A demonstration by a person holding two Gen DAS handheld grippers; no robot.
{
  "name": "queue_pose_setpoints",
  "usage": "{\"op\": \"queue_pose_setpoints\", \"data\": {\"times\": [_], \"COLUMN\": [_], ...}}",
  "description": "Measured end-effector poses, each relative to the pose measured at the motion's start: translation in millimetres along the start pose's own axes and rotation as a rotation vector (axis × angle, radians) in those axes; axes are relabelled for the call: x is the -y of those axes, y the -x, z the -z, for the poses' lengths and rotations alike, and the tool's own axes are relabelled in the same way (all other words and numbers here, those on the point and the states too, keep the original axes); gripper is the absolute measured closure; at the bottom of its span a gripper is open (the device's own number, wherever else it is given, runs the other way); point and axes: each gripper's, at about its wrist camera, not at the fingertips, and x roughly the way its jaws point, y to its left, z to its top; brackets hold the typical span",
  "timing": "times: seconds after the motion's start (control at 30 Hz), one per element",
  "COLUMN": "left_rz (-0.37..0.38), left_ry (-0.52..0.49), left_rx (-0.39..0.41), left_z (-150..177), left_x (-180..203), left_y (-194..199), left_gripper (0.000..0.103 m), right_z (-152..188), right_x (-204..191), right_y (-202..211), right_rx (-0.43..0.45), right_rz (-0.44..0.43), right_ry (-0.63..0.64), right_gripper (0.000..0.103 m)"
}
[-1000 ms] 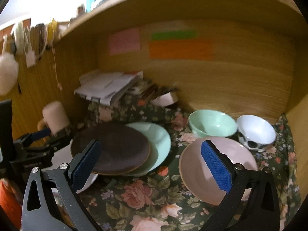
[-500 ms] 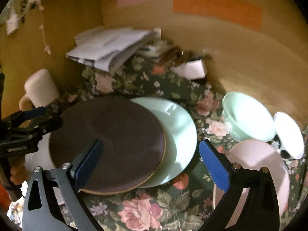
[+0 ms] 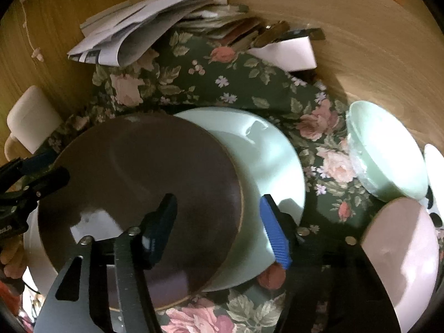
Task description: Organize plates and bowls
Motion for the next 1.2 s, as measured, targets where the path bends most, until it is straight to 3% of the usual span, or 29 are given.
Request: {"op": "queue_pose_setpoints", "data": {"times": [0.1,0.23,0.47,0.97,1.2], "left_rz": [0.018,0.041,0.055,0.060,0.064], "left_ry": [0.015,0.042,0.020,0.025,0.057], "left_rx": [-0.020,-0.055,-0.053,-0.071,-0.067], "left_z": [-1.6,-1.5,-0.3,8.4,10.5], "left_x": [-2.1,-7.2,-4.7,-8.2,-20.1], "left_y": [-1.5,-6.1,-4.5,0.1,-1.1], "left_gripper": [0.040,0.057,0.065,0.070,0.069], "right_z": [-1.4,-2.5,-6.9,-0.1,2.9], "right_x": [4.5,15.1,24.6,-23.0,-25.3], "right_y": [-4.2,-8.3,-12.5,-3.7,-7.2], "right_rx": [-0.020,-0.033,-0.035,-0.002,0.005], "right_rz": [-0.006,-0.035,-0.075,-0.087,-0.132], "right_ry": [-0.011,-0.052,-0.072,0.005,-0.003], "right_gripper": [0.059,0.061,0.066,0.072,0.072]}}
